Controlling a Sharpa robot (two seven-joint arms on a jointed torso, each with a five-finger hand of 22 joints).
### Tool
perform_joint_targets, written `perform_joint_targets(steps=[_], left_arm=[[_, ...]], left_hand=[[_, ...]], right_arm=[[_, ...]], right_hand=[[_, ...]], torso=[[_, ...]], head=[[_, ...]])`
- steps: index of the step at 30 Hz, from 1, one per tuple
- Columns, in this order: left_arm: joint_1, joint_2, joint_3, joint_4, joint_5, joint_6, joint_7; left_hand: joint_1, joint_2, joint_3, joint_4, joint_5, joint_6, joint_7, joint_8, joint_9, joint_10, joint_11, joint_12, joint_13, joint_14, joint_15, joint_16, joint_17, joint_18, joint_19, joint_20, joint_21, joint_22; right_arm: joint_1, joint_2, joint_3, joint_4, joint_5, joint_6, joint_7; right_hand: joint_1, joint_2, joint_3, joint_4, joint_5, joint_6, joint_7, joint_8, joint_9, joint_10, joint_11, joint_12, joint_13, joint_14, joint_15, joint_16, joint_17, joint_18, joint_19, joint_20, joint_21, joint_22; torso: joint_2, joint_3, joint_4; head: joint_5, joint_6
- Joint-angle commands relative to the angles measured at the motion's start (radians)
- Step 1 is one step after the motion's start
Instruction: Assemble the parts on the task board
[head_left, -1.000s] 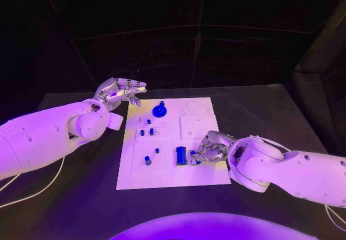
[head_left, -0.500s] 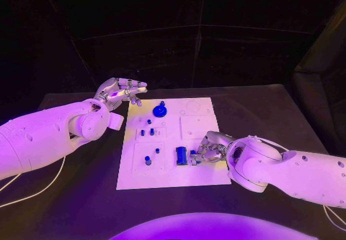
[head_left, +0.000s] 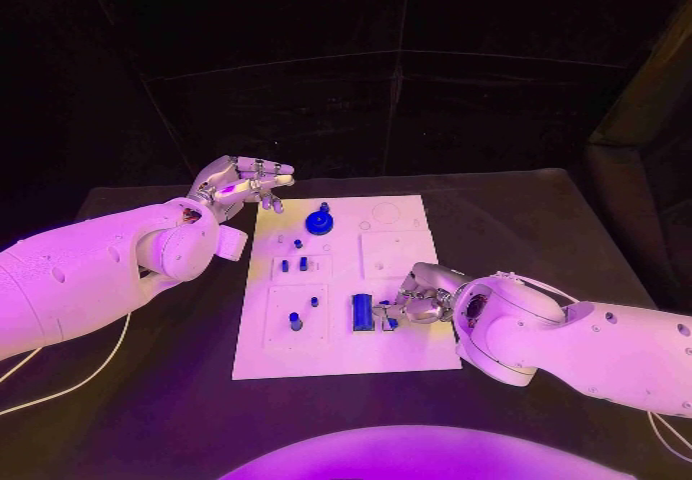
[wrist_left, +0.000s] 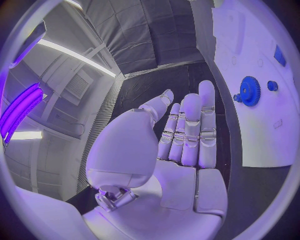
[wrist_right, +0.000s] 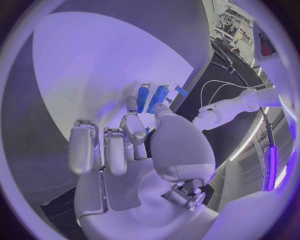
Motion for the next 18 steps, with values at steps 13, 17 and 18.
perform_joint_targets(steps=[13, 17, 18], left_arm=[[0.001, 0.002, 0.000, -0.002, 0.003, 0.014, 0.001], [0.001, 0.002, 0.000, -0.002, 0.003, 0.013, 0.001], [0.001, 0.002, 0.000, -0.001, 0.003, 0.013, 0.001]], left_hand=[[0.004, 0.009, -0.005, -0.002, 0.000, -0.005, 0.000, 0.004, 0.000, -0.007, -0.003, 0.005, -0.001, -0.006, 0.000, -0.002, -0.001, 0.013, 0.001, 0.005, -0.005, -0.002], [0.004, 0.009, -0.005, -0.002, 0.000, -0.005, 0.000, 0.004, 0.000, -0.007, -0.003, 0.005, -0.001, -0.006, 0.000, -0.002, -0.001, 0.013, 0.001, 0.005, -0.005, -0.002], [0.004, 0.009, -0.005, -0.002, 0.000, -0.005, 0.000, 0.004, 0.000, -0.007, -0.003, 0.005, -0.001, -0.006, 0.000, -0.002, -0.001, 0.013, 0.001, 0.005, -0.005, -0.002]], right_arm=[[0.001, -0.027, 0.000, 0.025, -0.001, -0.007, 0.043], [0.001, -0.032, 0.000, 0.024, -0.003, 0.000, 0.042], [0.001, -0.034, 0.000, 0.023, -0.004, 0.002, 0.042]], right_hand=[[-0.021, 0.018, -0.028, -0.001, -0.011, 0.009, 0.001, 0.004, 0.008, 0.010, -0.002, -0.005, 0.003, 0.088, -0.008, 0.006, 0.165, -0.020, 0.007, -0.003, 0.001, 0.004], [0.030, 0.025, -0.034, -0.015, 0.002, 0.007, 0.000, 0.003, 0.014, 0.010, -0.002, -0.007, 0.004, 0.088, -0.008, 0.005, 0.165, -0.020, 0.008, -0.004, 0.002, 0.005], [0.045, 0.024, -0.035, -0.021, 0.003, 0.007, 0.000, 0.002, 0.015, 0.011, -0.002, -0.007, 0.005, 0.088, -0.008, 0.005, 0.165, -0.021, 0.008, -0.004, 0.002, 0.005]], torso=[[0.000, 0.0000, 0.0001], [0.001, 0.0002, -0.0006], [0.001, -0.0002, -0.0005]], head=[[0.000, 0.000], [-0.001, 0.001], [-0.001, -0.001]])
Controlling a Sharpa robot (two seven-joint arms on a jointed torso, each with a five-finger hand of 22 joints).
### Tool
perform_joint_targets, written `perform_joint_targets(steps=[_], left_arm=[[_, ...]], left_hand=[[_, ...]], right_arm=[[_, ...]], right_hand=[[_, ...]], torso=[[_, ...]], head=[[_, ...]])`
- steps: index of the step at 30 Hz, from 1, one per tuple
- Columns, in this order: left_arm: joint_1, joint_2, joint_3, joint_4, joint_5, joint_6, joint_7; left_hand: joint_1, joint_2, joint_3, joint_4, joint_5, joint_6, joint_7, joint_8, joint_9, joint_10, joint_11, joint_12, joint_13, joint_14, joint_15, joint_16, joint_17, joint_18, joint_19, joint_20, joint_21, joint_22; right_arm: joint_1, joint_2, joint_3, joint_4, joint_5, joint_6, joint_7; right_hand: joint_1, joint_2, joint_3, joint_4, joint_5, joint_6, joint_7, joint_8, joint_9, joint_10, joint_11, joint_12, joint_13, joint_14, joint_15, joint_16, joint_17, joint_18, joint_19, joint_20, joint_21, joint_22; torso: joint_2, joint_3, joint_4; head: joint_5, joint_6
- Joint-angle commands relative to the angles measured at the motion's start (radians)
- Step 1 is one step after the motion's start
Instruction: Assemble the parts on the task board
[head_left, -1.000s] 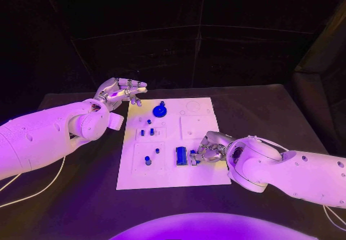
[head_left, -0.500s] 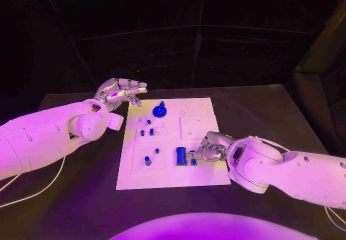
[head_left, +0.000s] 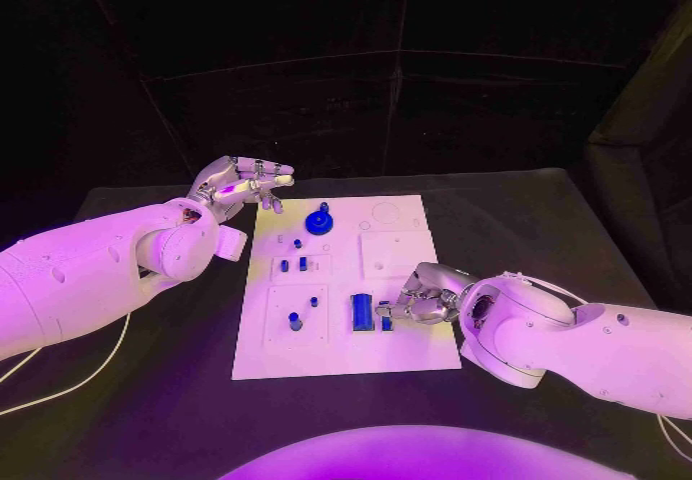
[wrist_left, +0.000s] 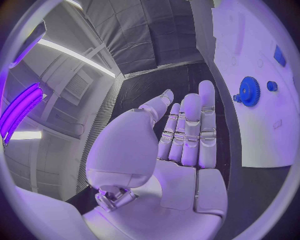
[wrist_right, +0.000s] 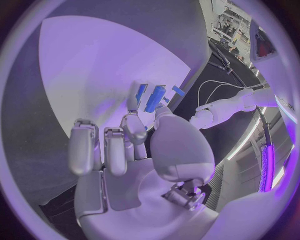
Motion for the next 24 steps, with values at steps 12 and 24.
perform_joint_targets(steps=[12, 24], left_arm=[[0.001, 0.000, 0.000, 0.003, 0.003, 0.005, 0.016], [0.001, 0.010, 0.000, -0.018, 0.063, -0.019, 0.082]], left_hand=[[0.002, 0.009, -0.008, 0.000, 0.000, -0.006, 0.001, 0.005, 0.000, -0.009, -0.002, 0.006, -0.002, -0.007, 0.001, -0.001, -0.002, 0.013, 0.001, 0.005, -0.006, -0.002], [-0.022, 0.012, -0.040, 0.029, 0.004, -0.016, -0.015, 0.012, -0.003, -0.011, 0.009, -0.016, -0.010, -0.253, 0.051, -0.361, -0.181, -0.007, -0.269, 0.049, -0.243, -0.137]], right_arm=[[0.004, -0.029, 0.001, -0.036, 0.171, -0.162, 0.267], [0.091, 0.035, 0.003, -0.304, 0.847, -0.109, 0.856]], right_hand=[[0.197, -0.027, -0.028, -0.096, 0.027, -0.097, 0.043, -0.058, -0.008, -0.080, 0.036, -0.210, -0.130, 0.054, 0.023, -0.065, 0.038, 0.012, -0.077, 0.022, -0.093, -0.164], [0.402, 0.036, 0.031, -0.167, -0.085, -0.162, 0.130, -0.124, -0.048, -0.387, 0.132, -0.900, -0.713, -0.309, 0.118, -0.952, -0.848, 0.100, -0.472, 0.103, -0.771, -0.887]], torso=[[-0.004, -0.0028, 0.0035], [-0.051, -0.0193, 0.0113]], head=[[-0.008, 0.011], [-0.046, 0.083]])
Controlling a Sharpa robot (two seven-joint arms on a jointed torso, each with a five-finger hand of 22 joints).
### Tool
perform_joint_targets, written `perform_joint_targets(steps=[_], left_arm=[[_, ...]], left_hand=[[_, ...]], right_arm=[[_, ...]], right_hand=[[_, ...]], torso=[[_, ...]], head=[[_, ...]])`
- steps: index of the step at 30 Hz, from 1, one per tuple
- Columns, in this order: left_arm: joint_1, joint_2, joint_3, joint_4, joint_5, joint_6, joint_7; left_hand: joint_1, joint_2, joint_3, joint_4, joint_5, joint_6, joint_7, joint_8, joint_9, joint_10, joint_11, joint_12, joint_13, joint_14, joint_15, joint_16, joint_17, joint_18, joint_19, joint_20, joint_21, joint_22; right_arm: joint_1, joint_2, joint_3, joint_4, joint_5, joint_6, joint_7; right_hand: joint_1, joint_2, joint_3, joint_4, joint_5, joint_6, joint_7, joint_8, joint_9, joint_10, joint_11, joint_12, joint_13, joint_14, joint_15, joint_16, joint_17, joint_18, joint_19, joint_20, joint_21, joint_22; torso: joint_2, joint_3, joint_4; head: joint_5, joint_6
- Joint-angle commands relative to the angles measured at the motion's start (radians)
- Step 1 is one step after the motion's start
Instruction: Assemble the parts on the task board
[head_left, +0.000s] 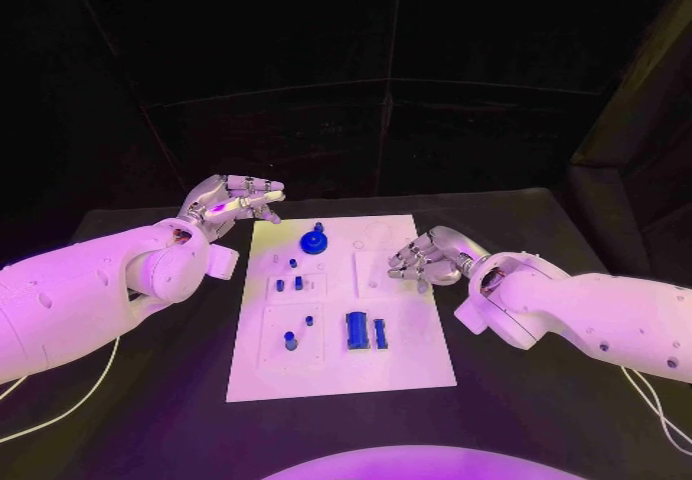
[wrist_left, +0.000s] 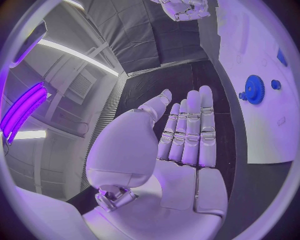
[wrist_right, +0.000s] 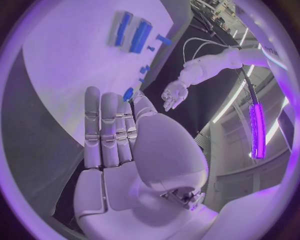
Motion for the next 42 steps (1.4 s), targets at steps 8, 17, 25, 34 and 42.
perform_joint_targets(steps=[8, 17, 25, 34, 42], left_arm=[[-0.010, 0.045, 0.001, -0.087, 0.117, -0.016, 0.083], [-0.029, 0.110, 0.001, -0.188, 0.163, -0.030, 0.099], [-0.040, 0.106, 0.005, -0.161, 0.121, -0.057, 0.069], [-0.083, 0.060, 0.031, 0.004, 0.114, -0.259, 0.089], [-0.135, 0.006, 0.062, 0.200, 0.106, -0.498, 0.113]], left_hand=[[0.004, 0.003, -0.022, 0.020, -0.001, -0.006, 0.002, -0.035, -0.003, 0.017, 0.036, -0.141, -0.002, -0.024, 0.070, -0.433, -0.200, 0.015, -0.174, 0.096, -0.257, -0.206], [0.011, 0.012, -0.050, 0.024, -0.001, -0.005, 0.001, -0.057, -0.003, 0.010, 0.048, -0.190, -0.002, -0.017, 0.087, -0.531, -0.244, 0.016, -0.192, 0.112, -0.307, -0.263], [-0.532, 0.061, -0.164, 0.075, -0.050, -0.418, -0.073, -0.140, -0.069, -0.426, -0.021, -0.288, -0.064, -0.418, 0.027, -0.631, -0.351, -0.055, -0.522, 0.002, -0.362, -0.377], [-0.765, 0.061, -0.214, 0.075, -0.050, -0.596, -0.106, -0.140, -0.069, -0.612, -0.116, -0.288, -0.064, -0.590, -0.058, -0.672, -0.351, -0.082, -0.665, -0.045, -0.438, -0.424], [-0.915, 0.061, -0.246, 0.075, -0.050, -0.711, -0.178, -0.140, -0.069, -0.733, -0.116, -0.288, -0.064, -0.702, -0.058, -0.763, -0.351, -0.169, -0.756, -0.076, -0.438, -0.454]], right_arm=[[0.031, 0.177, 0.006, -0.365, 0.562, 0.112, 0.460], [0.034, 0.300, 0.012, -0.576, 0.617, 0.210, 0.512], [0.028, 0.297, 0.013, -0.547, 0.576, 0.112, 0.457], [0.008, 0.238, 0.026, -0.345, 0.685, -0.062, 0.500], [-0.011, 0.180, 0.038, -0.147, 0.792, -0.232, 0.542]], right_hand=[[0.033, -0.016, 0.072, -0.022, 0.026, -0.010, 0.030, -0.011, -0.088, 0.010, 0.050, -0.176, -0.372, -0.077, 0.075, -0.464, -0.316, 0.012, -0.054, 0.086, -0.379, -0.251], [-0.007, -0.016, 0.121, -0.061, -0.001, -0.001, 0.042, -0.011, -0.153, 0.039, 0.059, -0.198, -0.521, -0.014, 0.090, -0.590, -0.433, 0.013, 0.010, 0.102, -0.489, -0.331], [-0.608, -0.008, 0.061, -0.115, -0.083, -0.423, -0.038, -0.073, -0.251, -0.425, 0.002, -0.261, -0.593, -0.498, -0.005, -0.699, -0.537, -0.053, -0.405, 0.019, -0.605, -0.391], [-0.865, -0.008, 0.061, -0.115, -0.119, -0.607, -0.072, -0.073, -0.251, -0.627, -0.080, -0.261, -0.593, -0.711, -0.005, -0.699, -0.537, -0.080, -0.588, -0.017, -0.652, -0.469], [-1.032, -0.008, 0.061, -0.115, -0.200, -0.725, -0.151, -0.073, -0.251, -0.758, -0.080, -0.261, -0.593, -0.848, -0.005, -0.699, -0.537, -0.101, -0.705, -0.100, -0.683, -0.469]], torso=[[-0.064, -0.0170, 0.0088], [-0.080, -0.0112, 0.0197], [-0.080, -0.0068, 0.0121], [-0.103, 0.0159, -0.0056], [-0.107, 0.0197, -0.0085]], head=[[-0.022, 0.088], [-0.016, 0.146], [0.002, 0.143], [0.075, 0.142], [0.087, 0.142]])
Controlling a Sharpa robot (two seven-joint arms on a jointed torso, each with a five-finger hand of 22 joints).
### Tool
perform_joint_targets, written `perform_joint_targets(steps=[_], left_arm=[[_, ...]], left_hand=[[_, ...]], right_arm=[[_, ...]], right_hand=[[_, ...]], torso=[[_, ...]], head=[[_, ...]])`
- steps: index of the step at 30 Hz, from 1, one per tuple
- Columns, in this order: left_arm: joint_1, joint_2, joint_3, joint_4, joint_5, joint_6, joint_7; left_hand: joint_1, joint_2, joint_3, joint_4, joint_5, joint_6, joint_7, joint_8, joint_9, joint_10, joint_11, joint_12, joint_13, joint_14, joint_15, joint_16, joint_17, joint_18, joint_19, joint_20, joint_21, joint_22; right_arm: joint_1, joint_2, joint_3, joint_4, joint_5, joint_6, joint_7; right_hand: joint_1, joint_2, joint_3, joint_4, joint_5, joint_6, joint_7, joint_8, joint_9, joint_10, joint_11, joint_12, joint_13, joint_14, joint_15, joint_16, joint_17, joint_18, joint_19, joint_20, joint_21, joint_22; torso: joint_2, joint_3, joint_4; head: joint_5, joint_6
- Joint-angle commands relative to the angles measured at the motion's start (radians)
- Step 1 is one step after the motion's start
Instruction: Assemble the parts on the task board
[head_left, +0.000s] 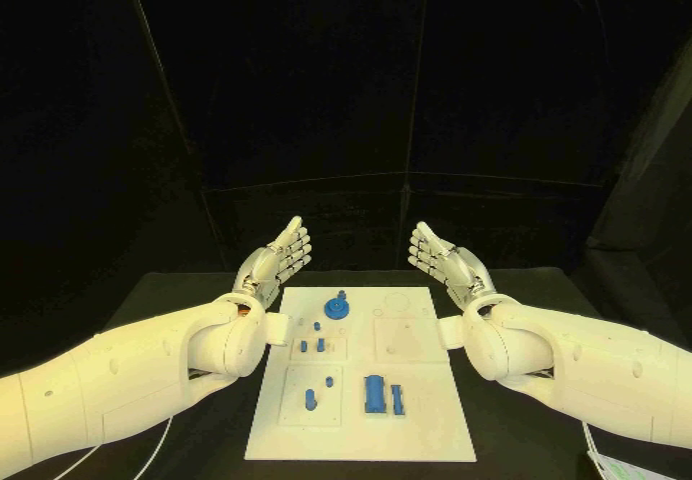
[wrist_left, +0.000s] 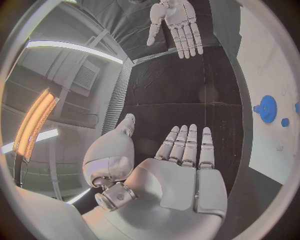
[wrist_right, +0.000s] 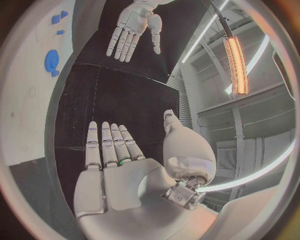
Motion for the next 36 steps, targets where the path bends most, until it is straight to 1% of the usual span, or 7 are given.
perform_joint_targets(steps=[1, 2, 3, 4, 33, 34, 36], left_arm=[[-0.013, -0.016, 0.009, 0.060, -0.015, -0.211, 0.039], [-0.017, -0.020, 0.011, 0.075, -0.016, -0.229, 0.041], [-0.020, -0.023, 0.013, 0.088, -0.016, -0.245, 0.042], [-0.023, -0.026, 0.015, 0.099, -0.017, -0.259, 0.043], [-0.031, -0.035, 0.020, 0.131, -0.018, -0.297, 0.047], [-0.031, -0.035, 0.020, 0.131, -0.018, -0.297, 0.047], [-0.031, -0.035, 0.020, 0.131, -0.018, -0.297, 0.047]], left_hand=[[-0.174, 0.001, -0.037, 0.001, -0.008, -0.133, -0.037, -0.007, -0.003, -0.140, -0.024, -0.007, -0.003, -0.129, -0.016, -0.087, -0.004, -0.098, -0.106, -0.035, -0.013, -0.035], [-0.188, 0.001, -0.039, 0.001, -0.008, -0.143, -0.037, -0.007, -0.003, -0.151, -0.024, -0.007, -0.003, -0.139, -0.016, -0.087, -0.004, -0.098, -0.115, -0.108, -0.013, -0.107], [-0.202, 0.001, -0.041, 0.001, -0.008, -0.153, -0.037, -0.007, -0.003, -0.161, -0.024, -0.007, -0.003, -0.149, -0.016, -0.087, -0.004, -0.098, -0.123, -0.108, -0.013, -0.107], [-0.214, 0.001, -0.113, 0.001, -0.008, -0.163, -0.037, -0.007, -0.003, -0.172, -0.024, -0.007, -0.003, -0.158, -0.016, -0.087, -0.004, -0.098, -0.130, -0.108, -0.013, -0.107], [-0.432, 0.001, -0.113, 0.001, -0.008, -0.330, -0.037, -0.007, -0.003, -0.347, -0.024, -0.007, -0.003, -0.318, -0.016, -0.087, -0.004, -0.098, -0.325, -0.108, -0.013, -0.107], [-0.435, 0.001, -0.113, 0.001, -0.008, -0.332, -0.037, -0.007, -0.003, -0.349, -0.024, -0.007, -0.003, -0.320, -0.016, -0.087, -0.004, -0.098, -0.325, -0.108, -0.013, -0.107], [-0.443, 0.001, -0.113, 0.001, -0.008, -0.406, -0.037, -0.007, -0.003, -0.355, -0.024, -0.007, -0.003, -0.394, -0.016, -0.087, -0.004, -0.098, -0.325, -0.108, -0.013, -0.107]], right_arm=[[-0.003, -0.015, 0.004, 0.053, 0.101, -0.155, 0.055], [-0.004, -0.018, 0.004, 0.065, 0.107, -0.165, 0.057], [-0.005, -0.021, 0.005, 0.074, 0.112, -0.173, 0.059], [-0.006, -0.023, 0.005, 0.082, 0.116, -0.180, 0.061], [-0.007, -0.026, 0.006, 0.091, 0.122, -0.188, 0.063], [-0.007, -0.026, 0.006, 0.091, 0.122, -0.188, 0.063], [-0.007, -0.026, 0.006, 0.091, 0.122, -0.188, 0.063]], right_hand=[[-0.196, 0.000, -0.007, 0.000, -0.056, -0.139, -0.052, -0.008, -0.004, -0.154, -0.012, -0.006, -0.003, -0.162, -0.003, -0.008, -0.004, -0.030, -0.139, -0.062, -0.035, -0.011], [-0.213, 0.000, -0.007, 0.000, -0.056, -0.151, -0.052, -0.008, -0.004, -0.166, -0.012, -0.006, -0.003, -0.175, -0.003, -0.008, -0.004, -0.030, -0.150, -0.062, -0.039, -0.011], [-0.227, 0.000, -0.007, 0.000, -0.056, -0.161, -0.052, -0.008, -0.004, -0.177, -0.012, -0.006, -0.003, -0.187, -0.003, -0.008, -0.004, -0.030, -0.160, -0.062, -0.110, -0.011], [-0.241, 0.000, -0.007, 0.000, -0.056, -0.171, -0.052, -0.008, -0.004, -0.188, -0.012, -0.006, -0.003, -0.199, -0.003, -0.008, -0.004, -0.100, -0.170, -0.062, -0.110, -0.011], [-0.488, 0.000, -0.007, 0.000, -0.056, -0.348, -0.052, -0.008, -0.004, -0.381, -0.012, -0.006, -0.003, -0.403, -0.003, -0.008, -0.004, -0.100, -0.345, -0.062, -0.110, -0.011], [-0.506, 0.000, -0.007, 0.000, -0.056, -0.426, -0.052, -0.008, -0.004, -0.396, -0.012, -0.006, -0.003, -0.417, -0.003, -0.008, -0.004, -0.100, -0.424, -0.062, -0.110, -0.011], [-0.601, 0.000, -0.007, 0.000, -0.056, -0.426, -0.052, -0.008, -0.004, -0.470, -0.012, -0.006, -0.003, -0.494, -0.003, -0.008, -0.004, -0.100, -0.424, -0.062, -0.110, -0.011]], torso=[[-0.002, 0.0027, -0.0023], [-0.002, 0.0027, -0.0023], [-0.002, 0.0027, -0.0023], [-0.002, 0.0027, -0.0023], [-0.002, 0.0027, -0.0023], [-0.002, 0.0027, -0.0023], [-0.002, 0.0027, -0.0023]], head=[[0.002, 0.000], [0.002, 0.000], [0.002, 0.000], [0.002, 0.000], [0.002, 0.000], [0.002, 0.000], [0.002, 0.000]])
